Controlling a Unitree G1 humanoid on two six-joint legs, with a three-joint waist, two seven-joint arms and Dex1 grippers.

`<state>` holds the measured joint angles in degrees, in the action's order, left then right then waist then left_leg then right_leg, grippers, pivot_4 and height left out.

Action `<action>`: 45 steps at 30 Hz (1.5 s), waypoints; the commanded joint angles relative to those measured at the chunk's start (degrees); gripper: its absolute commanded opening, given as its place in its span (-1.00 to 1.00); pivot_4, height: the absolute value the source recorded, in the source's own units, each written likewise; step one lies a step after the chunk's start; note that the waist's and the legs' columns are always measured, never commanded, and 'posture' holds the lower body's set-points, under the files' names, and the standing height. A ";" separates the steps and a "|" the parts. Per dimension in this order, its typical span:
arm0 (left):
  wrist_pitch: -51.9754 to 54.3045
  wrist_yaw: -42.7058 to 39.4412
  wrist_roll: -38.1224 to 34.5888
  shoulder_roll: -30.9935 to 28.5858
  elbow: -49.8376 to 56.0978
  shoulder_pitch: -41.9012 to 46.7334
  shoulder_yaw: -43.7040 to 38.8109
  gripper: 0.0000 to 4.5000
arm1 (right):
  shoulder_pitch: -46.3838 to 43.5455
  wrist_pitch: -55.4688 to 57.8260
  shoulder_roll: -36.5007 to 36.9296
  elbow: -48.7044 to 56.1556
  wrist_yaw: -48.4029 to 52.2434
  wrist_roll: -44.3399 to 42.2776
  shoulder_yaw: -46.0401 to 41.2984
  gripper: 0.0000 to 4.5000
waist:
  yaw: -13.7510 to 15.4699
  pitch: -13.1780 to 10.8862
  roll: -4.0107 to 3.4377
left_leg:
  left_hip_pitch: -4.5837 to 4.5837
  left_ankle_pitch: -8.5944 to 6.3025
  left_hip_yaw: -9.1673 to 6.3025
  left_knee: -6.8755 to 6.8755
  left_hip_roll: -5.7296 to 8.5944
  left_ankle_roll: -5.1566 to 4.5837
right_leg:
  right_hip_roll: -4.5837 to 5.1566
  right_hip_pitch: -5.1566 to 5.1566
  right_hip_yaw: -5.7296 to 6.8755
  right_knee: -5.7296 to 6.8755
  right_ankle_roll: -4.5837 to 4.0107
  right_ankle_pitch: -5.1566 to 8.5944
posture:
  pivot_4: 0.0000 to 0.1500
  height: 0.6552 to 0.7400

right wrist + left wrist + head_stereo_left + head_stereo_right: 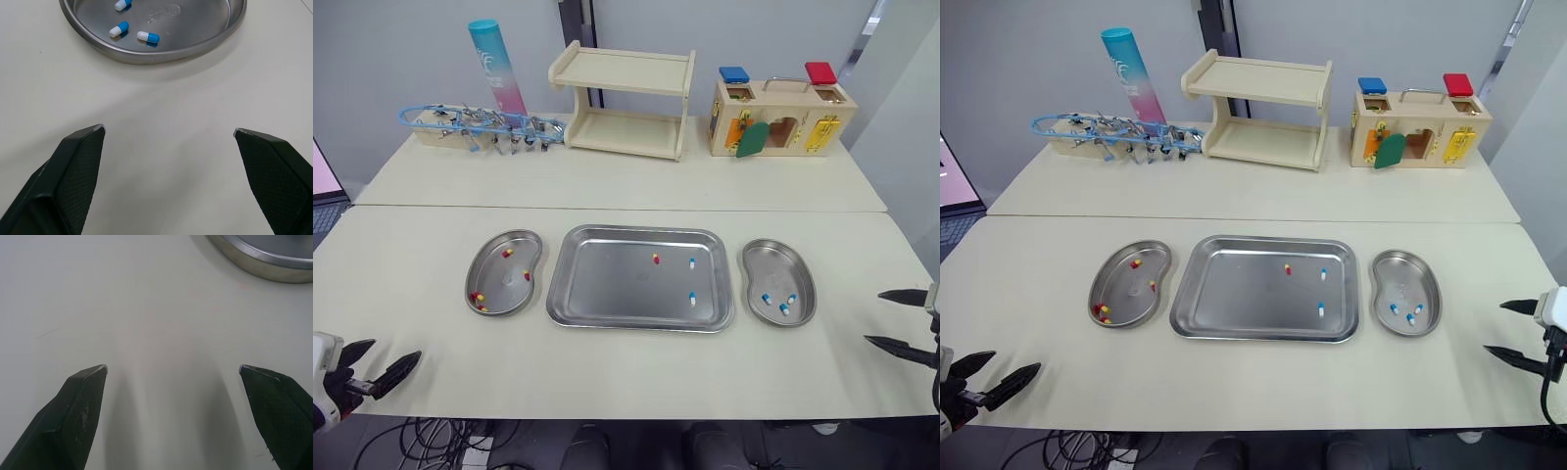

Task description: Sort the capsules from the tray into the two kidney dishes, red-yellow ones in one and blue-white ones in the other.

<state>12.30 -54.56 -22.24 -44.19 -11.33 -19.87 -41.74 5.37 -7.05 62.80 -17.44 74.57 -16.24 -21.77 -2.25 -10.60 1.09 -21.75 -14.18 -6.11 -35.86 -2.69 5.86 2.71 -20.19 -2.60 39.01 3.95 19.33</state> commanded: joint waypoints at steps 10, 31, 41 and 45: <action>0.55 -3.49 -1.65 -2.13 3.18 -1.33 0.37 0.99 | 6.12 9.92 -2.00 23.85 -0.74 -8.22 -2.66 1.00 | 0.10 -0.01 -0.03 | -0.01 0.00 -0.03 0.01 0.00 0.00 | 0.00 0.00 0.02 0.01 0.00 0.00 | 1.00 1.00; 11.98 -5.92 -11.55 -3.37 29.02 4.72 9.73 0.99 | 6.78 12.33 -34.50 45.44 -35.22 7.65 24.89 1.00 | 0.48 0.10 0.15 | -0.04 0.00 -0.09 0.00 -0.01 0.02 | -0.02 -0.03 0.05 0.03 0.00 0.00 | 1.00 1.00; 15.60 -6.36 -8.88 -1.04 26.38 30.31 33.96 0.91 | 6.41 14.34 -37.37 48.26 -39.63 10.98 30.27 1.00 | 0.39 0.09 0.10 | -0.05 0.00 -0.09 -0.02 0.00 0.01 | -0.04 -0.03 0.04 0.03 0.01 -0.01 | 1.00 1.00; 11.94 -7.78 -4.22 3.36 17.93 39.77 41.77 0.48 | 5.98 15.56 -38.00 49.02 -41.12 11.17 30.89 1.00 | 0.23 0.08 0.09 | -0.05 0.00 -0.12 -0.03 -0.01 0.01 | -0.09 -0.06 0.04 0.06 0.01 -0.01 | 1.00 1.00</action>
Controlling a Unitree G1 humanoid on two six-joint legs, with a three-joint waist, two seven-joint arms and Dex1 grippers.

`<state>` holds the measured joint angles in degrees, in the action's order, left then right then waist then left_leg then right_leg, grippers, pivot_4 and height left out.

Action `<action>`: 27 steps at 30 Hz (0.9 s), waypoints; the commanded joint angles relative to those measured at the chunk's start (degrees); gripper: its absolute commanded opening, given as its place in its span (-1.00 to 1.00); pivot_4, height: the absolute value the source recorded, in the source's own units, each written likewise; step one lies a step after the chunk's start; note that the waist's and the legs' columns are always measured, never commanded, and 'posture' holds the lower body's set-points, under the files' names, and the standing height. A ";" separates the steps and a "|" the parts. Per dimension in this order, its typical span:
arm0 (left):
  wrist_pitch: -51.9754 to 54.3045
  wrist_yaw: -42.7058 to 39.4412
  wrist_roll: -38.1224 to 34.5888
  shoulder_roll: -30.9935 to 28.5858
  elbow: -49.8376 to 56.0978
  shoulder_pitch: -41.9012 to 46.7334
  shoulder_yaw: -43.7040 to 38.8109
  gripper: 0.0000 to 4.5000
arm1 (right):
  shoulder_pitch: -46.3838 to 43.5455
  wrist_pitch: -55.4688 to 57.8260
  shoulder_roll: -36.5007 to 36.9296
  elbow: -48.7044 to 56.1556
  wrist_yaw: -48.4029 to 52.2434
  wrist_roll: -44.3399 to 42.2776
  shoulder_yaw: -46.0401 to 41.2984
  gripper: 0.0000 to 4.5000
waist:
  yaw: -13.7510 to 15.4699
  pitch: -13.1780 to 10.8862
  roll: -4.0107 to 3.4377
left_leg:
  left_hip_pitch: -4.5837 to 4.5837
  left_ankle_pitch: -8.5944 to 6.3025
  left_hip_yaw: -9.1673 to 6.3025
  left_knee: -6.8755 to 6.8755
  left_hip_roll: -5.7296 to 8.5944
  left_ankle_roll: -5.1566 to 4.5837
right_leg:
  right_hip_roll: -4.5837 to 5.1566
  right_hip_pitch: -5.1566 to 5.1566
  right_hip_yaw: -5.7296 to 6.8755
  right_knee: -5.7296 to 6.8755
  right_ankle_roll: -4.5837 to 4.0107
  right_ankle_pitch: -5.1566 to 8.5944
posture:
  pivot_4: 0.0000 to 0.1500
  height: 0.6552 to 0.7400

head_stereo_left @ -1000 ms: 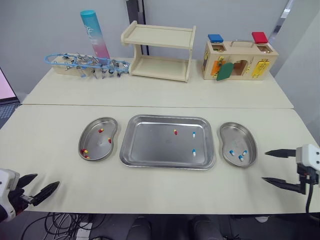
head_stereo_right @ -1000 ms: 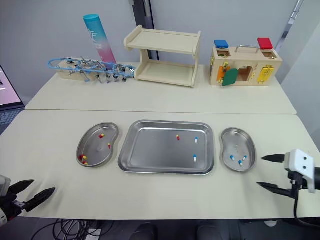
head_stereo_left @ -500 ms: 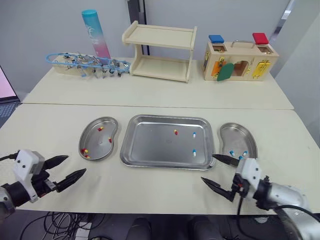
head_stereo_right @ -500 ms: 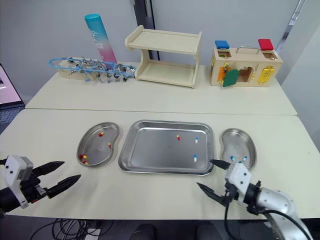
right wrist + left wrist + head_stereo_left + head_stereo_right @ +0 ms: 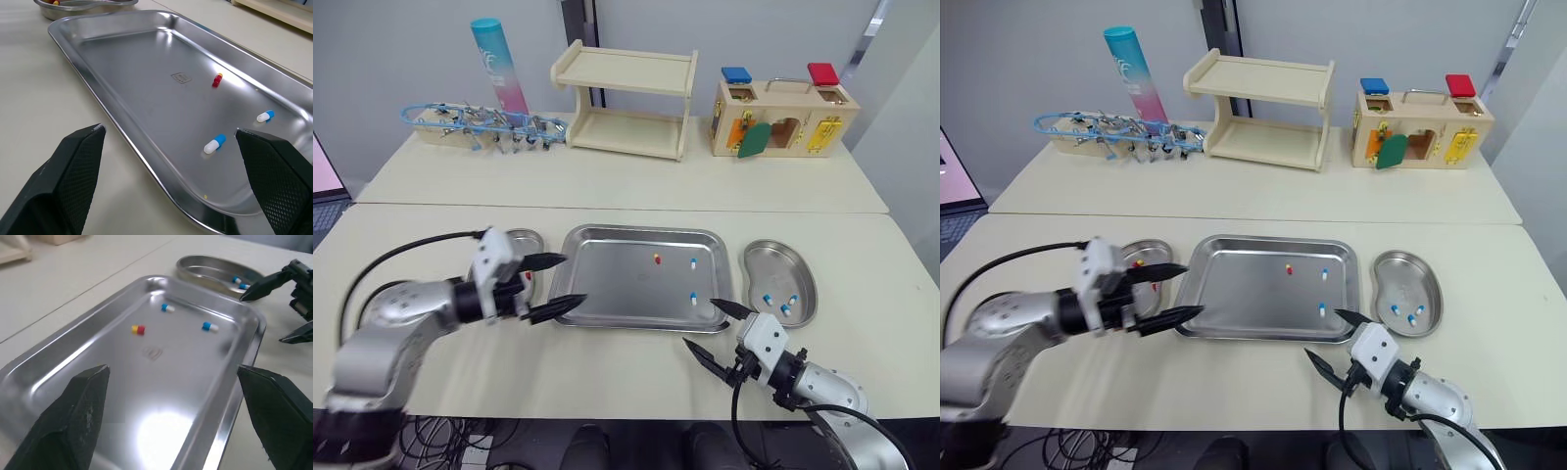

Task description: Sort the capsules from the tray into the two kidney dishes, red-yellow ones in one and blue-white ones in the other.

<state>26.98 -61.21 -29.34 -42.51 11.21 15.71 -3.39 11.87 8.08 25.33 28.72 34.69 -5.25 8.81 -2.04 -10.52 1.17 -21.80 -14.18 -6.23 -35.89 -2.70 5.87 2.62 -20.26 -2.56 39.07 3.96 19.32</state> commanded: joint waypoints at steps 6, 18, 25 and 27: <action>-8.24 -2.40 9.92 9.07 -20.54 16.32 10.96 0.48 | -1.35 2.40 -0.76 3.74 -3.57 2.49 1.44 1.00 | 0.25 0.00 0.00 | -0.08 0.00 -0.03 -0.08 0.02 0.00 | 0.00 0.00 0.04 0.00 0.01 0.00 | 1.00 1.00; -25.30 -2.53 22.30 21.98 -54.70 33.07 16.01 0.48 | 0.80 10.33 -2.26 10.81 -5.49 0.32 4.00 1.00 | 0.13 -0.01 0.00 | -0.13 0.00 -0.08 -0.08 0.04 -0.01 | -0.01 -0.04 0.08 -0.01 0.01 0.00 | 1.00 1.00; -30.58 -1.77 26.31 26.49 -65.03 37.06 15.68 0.48 | 1.49 11.88 -2.45 12.42 -6.67 0.63 4.39 1.00 | 0.15 -0.01 0.01 | -0.13 0.00 -0.09 -0.09 0.04 -0.01 | -0.01 -0.03 0.08 -0.01 0.02 0.00 | 1.00 1.00; -31.47 -1.45 27.21 27.24 -67.19 37.79 15.52 0.48 | 1.75 12.04 -2.36 12.72 -6.86 0.61 4.35 1.00 | 0.17 -0.01 0.01 | -0.13 0.01 -0.10 -0.09 0.04 0.00 | -0.01 -0.02 0.10 0.00 0.02 0.00 | 1.00 1.00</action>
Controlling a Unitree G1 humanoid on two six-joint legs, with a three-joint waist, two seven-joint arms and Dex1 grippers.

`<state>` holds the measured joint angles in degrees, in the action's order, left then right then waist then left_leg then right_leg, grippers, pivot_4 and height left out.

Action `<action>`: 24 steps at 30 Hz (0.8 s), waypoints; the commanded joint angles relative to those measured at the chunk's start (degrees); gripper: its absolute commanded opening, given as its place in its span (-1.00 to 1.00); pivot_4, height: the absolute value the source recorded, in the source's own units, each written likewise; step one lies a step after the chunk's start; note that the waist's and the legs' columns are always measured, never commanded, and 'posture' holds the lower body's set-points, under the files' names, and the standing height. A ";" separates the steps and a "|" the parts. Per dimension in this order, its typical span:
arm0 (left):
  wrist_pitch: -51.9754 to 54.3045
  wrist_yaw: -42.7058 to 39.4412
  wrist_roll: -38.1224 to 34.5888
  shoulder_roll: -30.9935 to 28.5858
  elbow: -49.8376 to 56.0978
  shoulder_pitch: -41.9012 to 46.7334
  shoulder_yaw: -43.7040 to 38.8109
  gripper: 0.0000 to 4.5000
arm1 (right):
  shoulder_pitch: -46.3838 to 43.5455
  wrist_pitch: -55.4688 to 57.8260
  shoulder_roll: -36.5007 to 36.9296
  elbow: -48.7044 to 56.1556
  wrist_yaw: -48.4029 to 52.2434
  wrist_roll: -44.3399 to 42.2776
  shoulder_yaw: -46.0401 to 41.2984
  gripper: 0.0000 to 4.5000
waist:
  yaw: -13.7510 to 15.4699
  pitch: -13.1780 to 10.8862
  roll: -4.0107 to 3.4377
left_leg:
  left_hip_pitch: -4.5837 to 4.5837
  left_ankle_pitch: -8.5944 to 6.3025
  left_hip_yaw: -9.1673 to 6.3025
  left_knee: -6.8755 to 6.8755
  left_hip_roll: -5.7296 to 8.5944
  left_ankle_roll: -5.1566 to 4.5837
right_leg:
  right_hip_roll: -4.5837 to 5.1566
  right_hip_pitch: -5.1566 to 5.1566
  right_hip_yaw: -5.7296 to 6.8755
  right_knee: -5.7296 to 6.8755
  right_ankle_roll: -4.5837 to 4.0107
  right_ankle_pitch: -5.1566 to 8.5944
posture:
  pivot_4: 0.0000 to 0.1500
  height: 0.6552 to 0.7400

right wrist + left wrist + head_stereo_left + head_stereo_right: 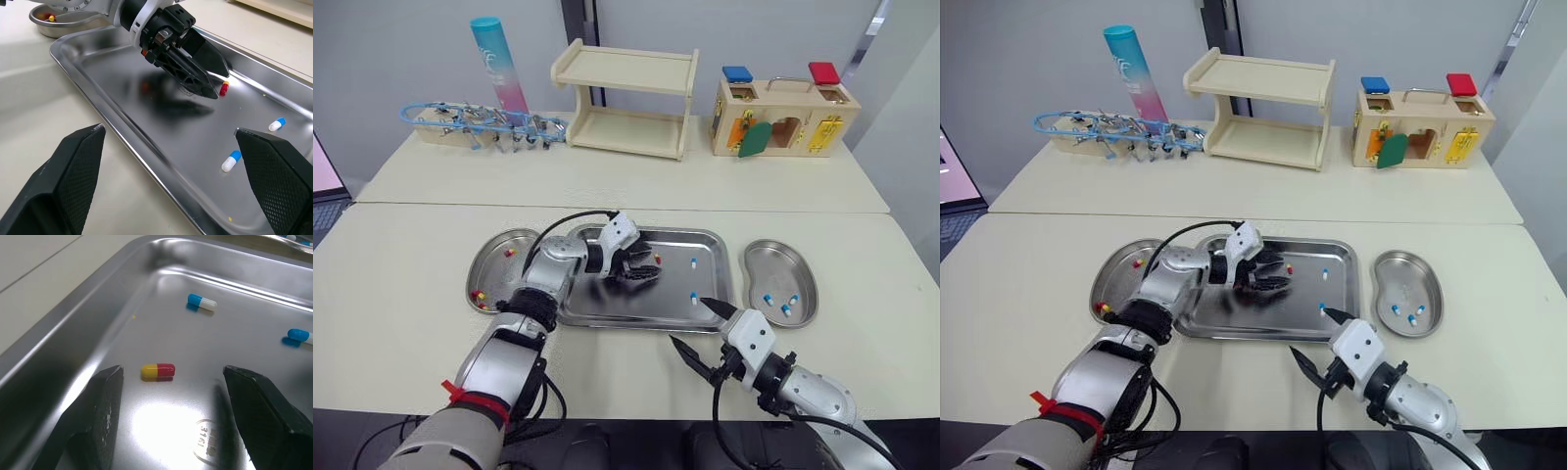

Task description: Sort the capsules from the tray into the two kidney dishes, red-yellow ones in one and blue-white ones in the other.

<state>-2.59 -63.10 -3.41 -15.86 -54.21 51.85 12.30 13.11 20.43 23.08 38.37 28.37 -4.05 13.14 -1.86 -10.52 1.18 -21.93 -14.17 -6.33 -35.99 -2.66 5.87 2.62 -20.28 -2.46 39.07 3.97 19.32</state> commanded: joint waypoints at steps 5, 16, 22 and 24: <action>-3.88 0.32 2.93 2.15 -5.43 2.81 -0.17 0.48 | 1.18 -0.01 0.05 3.70 -0.98 -0.45 -0.08 1.00 | 0.01 0.00 0.00 | 0.01 0.00 0.00 0.00 0.00 0.00 | 0.00 0.01 0.00 0.00 0.00 0.00 | 1.00 1.00; -4.09 0.60 5.32 3.19 -8.12 3.46 -0.19 -0.81 | 1.71 0.19 0.30 4.35 -1.29 -0.68 -0.09 1.00 | -0.01 0.01 0.01 | 0.04 0.00 0.00 0.00 0.00 0.00 | 0.00 0.05 0.00 0.00 0.01 0.00 | 1.00 1.00; -2.78 -1.67 2.65 2.18 -2.48 2.41 -2.22 -0.81 | -0.03 -0.16 0.47 2.90 -0.55 -1.02 -0.44 1.00 | -0.08 0.01 0.01 | 0.04 0.00 0.00 0.00 0.00 0.00 | 0.00 0.05 0.00 0.00 0.01 0.00 | 1.00 1.00; -1.28 -1.94 1.58 1.68 0.78 1.84 -3.15 -0.81 | -0.49 -0.30 0.63 2.55 -0.27 -1.20 -0.56 1.00 | -0.08 0.01 0.01 | 0.03 0.00 -0.01 0.00 0.00 0.01 | 0.00 0.03 0.00 0.01 0.01 0.00 | 1.00 1.00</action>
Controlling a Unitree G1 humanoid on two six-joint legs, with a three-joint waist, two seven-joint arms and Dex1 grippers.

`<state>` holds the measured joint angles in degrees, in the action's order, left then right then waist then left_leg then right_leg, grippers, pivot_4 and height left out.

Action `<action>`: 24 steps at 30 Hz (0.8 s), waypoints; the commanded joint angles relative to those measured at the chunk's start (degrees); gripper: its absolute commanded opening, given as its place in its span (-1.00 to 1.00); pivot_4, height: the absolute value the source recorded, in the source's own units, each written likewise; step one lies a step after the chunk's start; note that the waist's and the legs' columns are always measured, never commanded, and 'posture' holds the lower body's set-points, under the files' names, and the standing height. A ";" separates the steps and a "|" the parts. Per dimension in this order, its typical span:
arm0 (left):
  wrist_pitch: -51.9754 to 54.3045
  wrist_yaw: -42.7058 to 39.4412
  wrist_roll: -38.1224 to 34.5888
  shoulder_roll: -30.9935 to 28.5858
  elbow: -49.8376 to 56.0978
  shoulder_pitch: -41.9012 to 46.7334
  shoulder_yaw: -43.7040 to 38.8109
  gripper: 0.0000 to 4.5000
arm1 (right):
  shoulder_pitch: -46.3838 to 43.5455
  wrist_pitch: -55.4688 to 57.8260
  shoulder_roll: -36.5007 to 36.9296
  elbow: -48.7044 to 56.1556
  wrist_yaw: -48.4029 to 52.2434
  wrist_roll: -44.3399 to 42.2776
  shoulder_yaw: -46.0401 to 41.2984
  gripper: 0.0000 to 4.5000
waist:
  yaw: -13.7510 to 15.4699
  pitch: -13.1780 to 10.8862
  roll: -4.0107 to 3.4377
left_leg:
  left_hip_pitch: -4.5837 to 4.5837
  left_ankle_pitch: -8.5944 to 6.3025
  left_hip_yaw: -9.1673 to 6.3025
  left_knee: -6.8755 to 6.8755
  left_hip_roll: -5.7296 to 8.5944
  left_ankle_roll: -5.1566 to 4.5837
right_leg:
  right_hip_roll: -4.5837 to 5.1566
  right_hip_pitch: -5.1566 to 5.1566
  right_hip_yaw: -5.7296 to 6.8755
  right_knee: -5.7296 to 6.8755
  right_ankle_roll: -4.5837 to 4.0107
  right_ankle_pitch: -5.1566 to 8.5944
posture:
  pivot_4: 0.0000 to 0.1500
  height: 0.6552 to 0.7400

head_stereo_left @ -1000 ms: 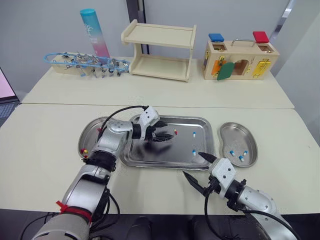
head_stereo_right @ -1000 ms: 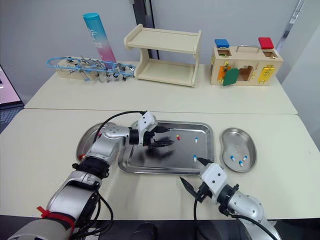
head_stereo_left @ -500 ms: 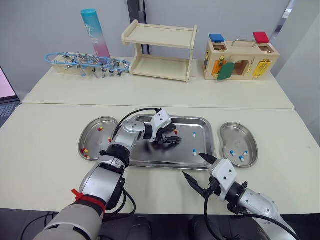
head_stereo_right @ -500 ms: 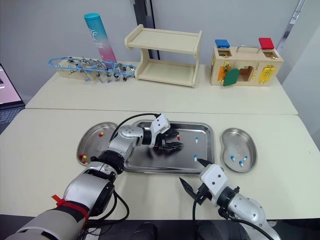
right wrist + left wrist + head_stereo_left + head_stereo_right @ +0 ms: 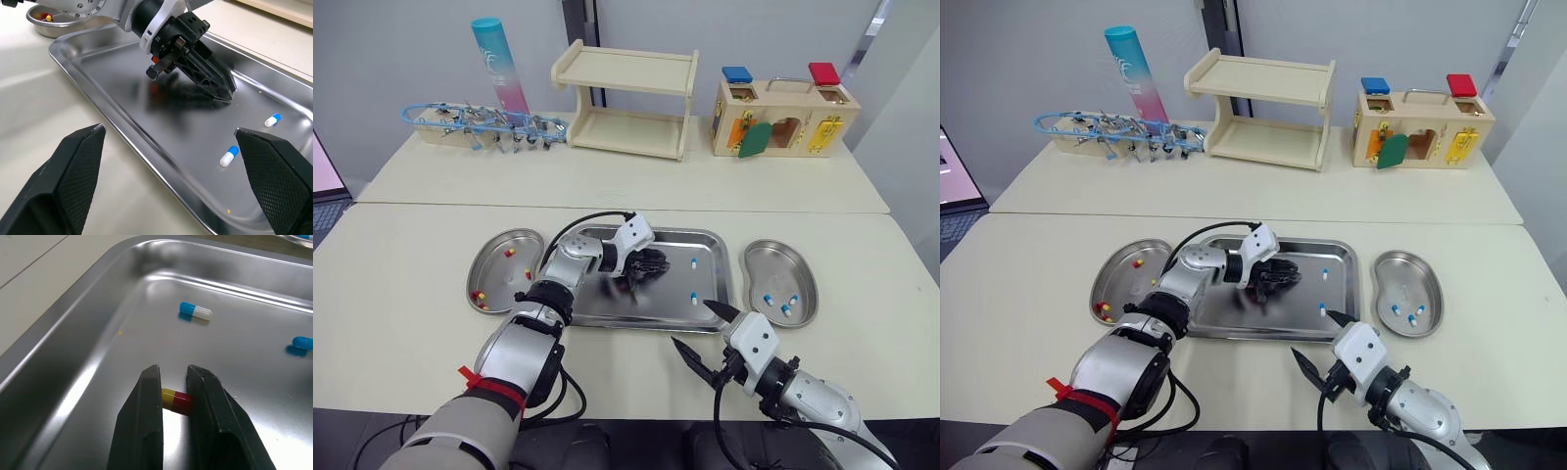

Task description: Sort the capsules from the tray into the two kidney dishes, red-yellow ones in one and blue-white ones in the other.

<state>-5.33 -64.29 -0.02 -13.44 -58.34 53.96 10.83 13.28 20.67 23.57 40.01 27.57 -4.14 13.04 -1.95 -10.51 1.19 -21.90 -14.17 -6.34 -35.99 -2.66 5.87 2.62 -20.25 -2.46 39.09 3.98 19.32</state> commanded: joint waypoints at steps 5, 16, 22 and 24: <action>13.82 -1.21 -7.83 -7.12 29.49 -8.05 -6.12 -0.81 | -2.96 -0.78 1.24 -0.62 3.26 -2.53 -0.02 1.00 | -0.26 0.00 -0.01 | -0.03 0.00 -0.01 0.01 -0.01 0.01 | 0.00 -0.01 -0.01 -0.01 0.00 0.00 | 1.00 1.00; 40.46 13.06 -18.07 -24.62 66.78 -32.68 -28.35 -0.81 | -18.14 -2.06 2.53 -11.05 15.82 -9.28 2.35 1.00 | -0.88 -0.03 -0.06 | 0.04 0.00 -0.05 0.01 -0.05 0.00 | 0.01 0.04 0.00 0.01 -0.01 0.00 | 1.00 1.00; 42.75 20.86 -18.83 -25.42 71.74 -43.06 -37.47 -0.81 | -25.63 -3.87 1.35 -17.92 20.40 -10.24 3.80 1.00 | -0.15 -0.04 -0.06 | 0.05 0.00 -0.03 0.02 -0.05 0.00 | 0.02 0.00 0.00 0.00 -0.01 0.00 | 1.00 1.00; 43.10 23.59 -18.87 -24.69 72.37 -44.96 -38.87 -0.81 | -27.35 -4.55 0.77 -19.77 21.12 -10.07 4.28 1.00 | 0.03 -0.04 -0.06 | 0.04 0.00 -0.07 0.02 -0.05 0.00 | 0.01 0.00 0.03 0.00 -0.01 0.00 | 1.00 1.00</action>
<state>37.56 -42.95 -17.96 -38.30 11.47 9.26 -25.59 -12.88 17.72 24.64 20.06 47.74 -13.34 17.11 -1.92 -10.56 1.14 -21.86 -14.17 -6.39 -35.97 -2.71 5.87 2.63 -20.24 -2.44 39.09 3.97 19.31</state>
